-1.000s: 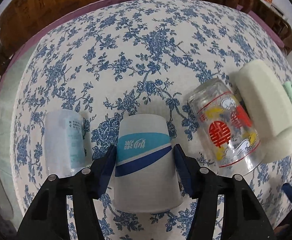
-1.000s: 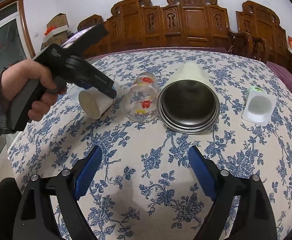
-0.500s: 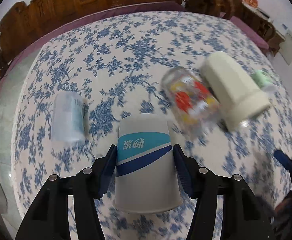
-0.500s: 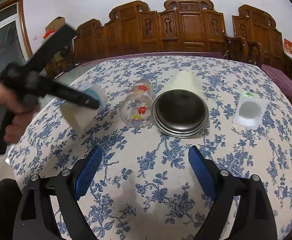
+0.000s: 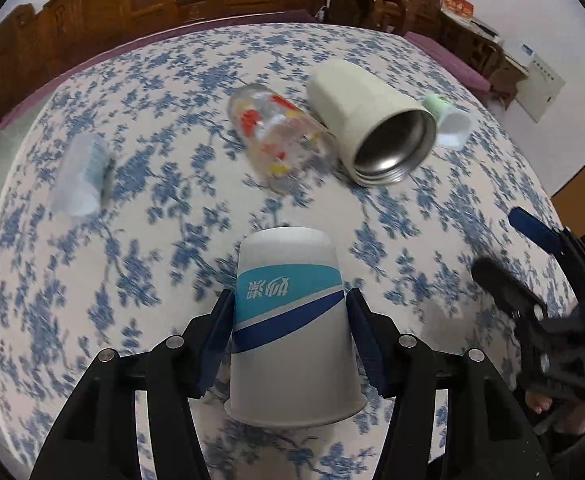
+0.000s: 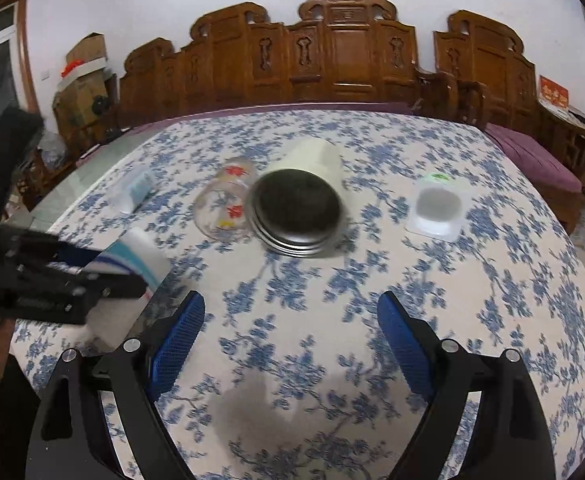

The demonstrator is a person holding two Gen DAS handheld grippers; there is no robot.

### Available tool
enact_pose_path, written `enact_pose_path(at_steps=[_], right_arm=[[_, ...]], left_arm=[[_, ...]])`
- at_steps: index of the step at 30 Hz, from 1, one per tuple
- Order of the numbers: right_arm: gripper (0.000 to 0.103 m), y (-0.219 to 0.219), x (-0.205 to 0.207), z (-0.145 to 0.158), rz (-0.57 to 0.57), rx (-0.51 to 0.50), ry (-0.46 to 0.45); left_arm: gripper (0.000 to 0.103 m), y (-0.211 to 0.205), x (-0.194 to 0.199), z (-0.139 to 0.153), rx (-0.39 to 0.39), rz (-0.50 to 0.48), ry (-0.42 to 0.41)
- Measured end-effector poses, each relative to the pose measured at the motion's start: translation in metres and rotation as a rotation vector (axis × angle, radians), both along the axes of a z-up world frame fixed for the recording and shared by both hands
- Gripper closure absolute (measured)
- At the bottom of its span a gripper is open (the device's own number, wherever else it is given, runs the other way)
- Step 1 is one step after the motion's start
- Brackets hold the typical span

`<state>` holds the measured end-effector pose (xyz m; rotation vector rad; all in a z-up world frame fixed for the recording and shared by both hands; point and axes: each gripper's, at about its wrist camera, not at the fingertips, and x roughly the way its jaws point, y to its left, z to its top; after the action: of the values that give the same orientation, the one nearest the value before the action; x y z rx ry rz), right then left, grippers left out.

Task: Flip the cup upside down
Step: 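Lift the paper cup with the left gripper toward the right gripper, then close the right gripper on the paper cup while the left gripper releases it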

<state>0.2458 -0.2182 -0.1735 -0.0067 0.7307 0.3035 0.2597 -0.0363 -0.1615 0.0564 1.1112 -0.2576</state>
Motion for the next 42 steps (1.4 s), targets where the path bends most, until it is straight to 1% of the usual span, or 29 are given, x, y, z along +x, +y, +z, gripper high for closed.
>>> enact_pose_path(at_steps=[4, 7, 11, 13, 15, 17, 19, 23, 25, 27, 29, 33, 35, 38, 42], right_arm=[[0.013, -0.006, 0.001, 0.0, -0.027, -0.008, 0.0], [0.013, -0.008, 0.002, -0.003, -0.037, -0.015, 0.008], [0.013, -0.004, 0.004, -0.006, -0.036, -0.034, 0.016], [0.013, -0.001, 0.004, -0.006, -0.035, -0.042, 0.013], [0.013, 0.004, 0.005, -0.006, -0.033, -0.05, 0.011], [0.013, 0.009, 0.005, -0.005, -0.027, -0.056, 0.015], [0.013, 0.013, 0.004, -0.002, -0.02, -0.055, 0.012], [0.013, 0.032, 0.005, 0.011, 0.005, -0.057, 0.006], [0.013, 0.044, 0.003, 0.02, 0.023, -0.065, -0.006], [0.014, 0.054, 0.001, 0.027, 0.042, -0.073, -0.011], [0.014, 0.064, 0.002, 0.034, 0.059, -0.079, -0.008], [0.015, 0.082, 0.007, 0.045, 0.092, -0.078, 0.015], [0.017, 0.089, 0.009, 0.048, 0.103, -0.078, 0.027], [0.021, 0.1, 0.017, 0.05, 0.12, -0.076, 0.058], [0.026, 0.112, 0.028, 0.046, 0.132, -0.065, 0.117]], left_arm=[[0.048, -0.002, -0.005, -0.01, -0.002, 0.002, -0.001], [0.048, 0.001, -0.007, -0.015, -0.024, 0.012, 0.001], [0.047, 0.006, -0.01, -0.012, -0.009, 0.038, -0.04], [0.038, 0.009, -0.013, -0.007, -0.001, 0.041, -0.068], [0.034, 0.016, -0.02, 0.003, -0.003, 0.054, -0.1], [0.032, 0.025, -0.028, 0.01, -0.001, 0.065, -0.128], [0.026, 0.036, -0.039, 0.019, 0.008, 0.083, -0.169], [0.024, 0.059, -0.055, 0.031, 0.039, 0.131, -0.252], [0.008, 0.07, -0.061, 0.034, 0.061, 0.182, -0.295], [0.008, 0.079, -0.064, 0.037, 0.059, 0.205, -0.337], [0.008, 0.087, -0.063, 0.038, 0.048, 0.206, -0.339], [0.008, 0.095, -0.063, 0.039, 0.057, 0.208, -0.362], [0.008, 0.099, -0.062, 0.039, 0.038, 0.201, -0.371], [0.008, 0.107, -0.058, 0.038, 0.006, 0.209, -0.366], [0.008, 0.116, -0.055, 0.036, 0.018, 0.223, -0.366]])
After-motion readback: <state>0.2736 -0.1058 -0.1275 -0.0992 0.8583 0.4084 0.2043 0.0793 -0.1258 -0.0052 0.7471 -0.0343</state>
